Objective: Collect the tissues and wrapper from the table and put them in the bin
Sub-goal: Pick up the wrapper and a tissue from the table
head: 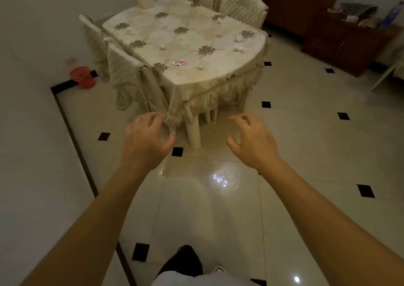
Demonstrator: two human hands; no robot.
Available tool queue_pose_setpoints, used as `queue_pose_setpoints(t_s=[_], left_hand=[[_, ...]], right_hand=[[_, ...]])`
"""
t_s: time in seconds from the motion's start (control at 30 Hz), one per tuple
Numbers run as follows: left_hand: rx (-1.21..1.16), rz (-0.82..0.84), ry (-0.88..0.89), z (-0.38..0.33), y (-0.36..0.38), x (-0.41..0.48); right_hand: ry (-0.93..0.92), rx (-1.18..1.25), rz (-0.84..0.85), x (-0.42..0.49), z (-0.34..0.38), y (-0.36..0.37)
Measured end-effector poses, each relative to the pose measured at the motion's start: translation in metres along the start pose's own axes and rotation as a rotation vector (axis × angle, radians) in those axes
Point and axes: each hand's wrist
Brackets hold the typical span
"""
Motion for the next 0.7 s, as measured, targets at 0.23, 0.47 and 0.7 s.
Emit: queue_pose_setpoints(t_s=[0.23, 0.47, 0.7], left_hand=[[-0.003, 0.01, -0.033, -0.002, 0.023, 0.04], [-0.029, 0.003, -0.043, 0.022, 0.063, 0.117], [-0.079, 0.019, -0.058, 0.053, 0.105, 0.22]], right_hand=[[-0.006, -0.008, 0.001, 0.047, -0.019, 0.009], [-0.004, -0.019, -0.007, 0.126, -0.034, 0.026], [0.053, -0.01, -0.035, 0.238, -0.045, 0.05]])
Point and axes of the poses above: each hand's wrist, its own x-axis towards the middle knuckle, its own y-axis out of the palm, z = x × y, and after that the axes turned 15 degrees about x, right-handed
